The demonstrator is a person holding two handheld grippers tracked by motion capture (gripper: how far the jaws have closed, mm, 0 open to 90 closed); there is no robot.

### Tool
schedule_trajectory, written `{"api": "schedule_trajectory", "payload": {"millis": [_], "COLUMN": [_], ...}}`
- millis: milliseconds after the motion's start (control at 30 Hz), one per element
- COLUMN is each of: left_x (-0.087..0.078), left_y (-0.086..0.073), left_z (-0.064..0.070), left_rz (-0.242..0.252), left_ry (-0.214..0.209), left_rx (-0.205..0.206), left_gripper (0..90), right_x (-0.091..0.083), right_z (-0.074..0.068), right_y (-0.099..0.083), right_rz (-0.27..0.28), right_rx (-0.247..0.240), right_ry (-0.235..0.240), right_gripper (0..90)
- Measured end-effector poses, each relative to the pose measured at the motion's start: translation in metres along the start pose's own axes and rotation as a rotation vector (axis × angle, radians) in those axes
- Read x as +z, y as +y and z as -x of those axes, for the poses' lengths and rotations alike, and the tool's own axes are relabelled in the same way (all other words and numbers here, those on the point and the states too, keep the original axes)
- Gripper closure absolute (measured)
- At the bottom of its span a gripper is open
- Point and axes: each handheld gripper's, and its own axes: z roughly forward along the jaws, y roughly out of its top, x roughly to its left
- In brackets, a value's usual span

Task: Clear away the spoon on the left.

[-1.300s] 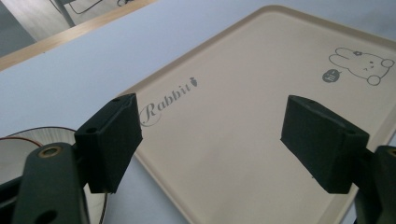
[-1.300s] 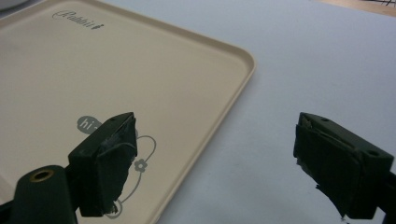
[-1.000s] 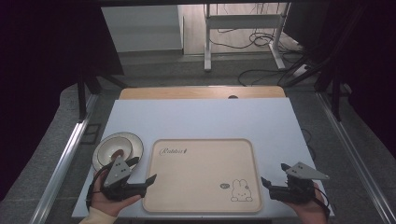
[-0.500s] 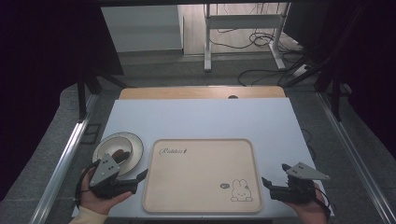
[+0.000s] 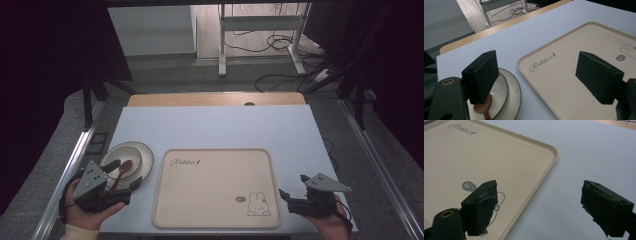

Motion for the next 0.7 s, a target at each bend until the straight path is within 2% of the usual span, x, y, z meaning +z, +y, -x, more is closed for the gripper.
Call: {"api": "schedule_trajectory", "payload": {"millis": [167,300,433,533,700], "left_x": [-0.008,-0.011,-0.012,-0.013,-0.013], "left_y": [-0.009,-0.017,-0.028,-0.037,-0.053], "left_z": [-0.010,-0.014,-0.018,-0.021,-0.024], "left_rz": [-0.004,-0.011,0.003,-0.002,-0.020], "left_ry": [0.029,0.039,0.044,0.052,0.059], "left_rx": [-0.032,-0.045,-0.067,-0.070,-0.053], "left_gripper": [18.0,17.8,18.6,19.0,19.2], "right_x": [0.000,0.000,0.001,0.001,0.001], "right_z": [0.000,0.000,-0.001,-0.001,-0.001], "right_y": [0.000,0.000,0.000,-0.001,-0.001], "right_rz": [-0.001,-0.002,-0.008,-0.011,-0.011], "right_rx": [-0.005,-0.004,-0.008,-0.005,-0.003], "right_ry": [0.002,0.003,0.004,0.004,0.004], "right_gripper": [14.1,14.2,14.4,14.4,14.5]}}
